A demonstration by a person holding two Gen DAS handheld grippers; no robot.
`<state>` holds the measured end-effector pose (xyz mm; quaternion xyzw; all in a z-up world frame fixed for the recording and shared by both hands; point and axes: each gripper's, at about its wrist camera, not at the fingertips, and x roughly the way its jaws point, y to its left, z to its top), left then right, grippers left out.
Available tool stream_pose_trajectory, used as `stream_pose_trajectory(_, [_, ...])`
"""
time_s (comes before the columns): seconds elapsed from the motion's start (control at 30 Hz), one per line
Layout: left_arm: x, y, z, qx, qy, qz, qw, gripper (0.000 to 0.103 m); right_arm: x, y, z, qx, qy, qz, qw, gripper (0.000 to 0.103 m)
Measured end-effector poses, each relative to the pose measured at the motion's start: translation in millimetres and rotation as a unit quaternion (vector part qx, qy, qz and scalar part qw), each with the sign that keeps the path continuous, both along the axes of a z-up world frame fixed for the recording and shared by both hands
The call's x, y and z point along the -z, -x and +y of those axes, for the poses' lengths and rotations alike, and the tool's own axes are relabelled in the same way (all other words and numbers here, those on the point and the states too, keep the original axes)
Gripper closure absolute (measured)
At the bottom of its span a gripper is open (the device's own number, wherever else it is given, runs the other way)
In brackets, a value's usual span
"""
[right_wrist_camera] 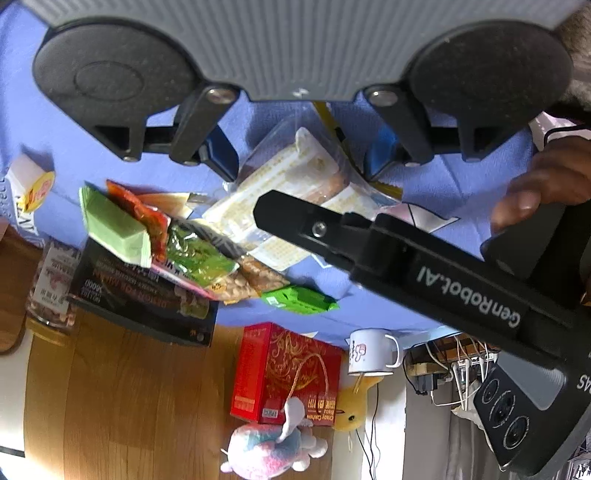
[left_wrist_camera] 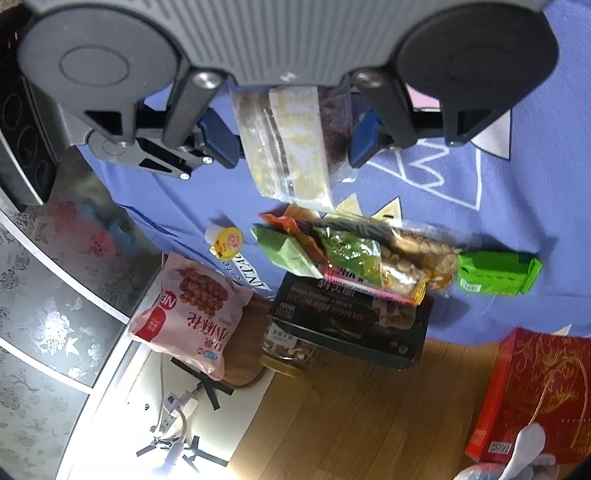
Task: Organize snacks
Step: 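Lift the clear cake bag with the left tool and hold it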
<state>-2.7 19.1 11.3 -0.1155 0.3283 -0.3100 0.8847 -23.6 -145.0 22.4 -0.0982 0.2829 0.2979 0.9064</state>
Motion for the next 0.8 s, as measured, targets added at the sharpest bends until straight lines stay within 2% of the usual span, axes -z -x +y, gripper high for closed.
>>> stream_pose_trajectory(0.8, [-4.0, 1.6, -7.9, 0.004, -0.001, -0.010, 0.9999, 0.037, -6.3, 6.8, -6.1, 0.013, -0.007, -0.016, 1.000, 0.027])
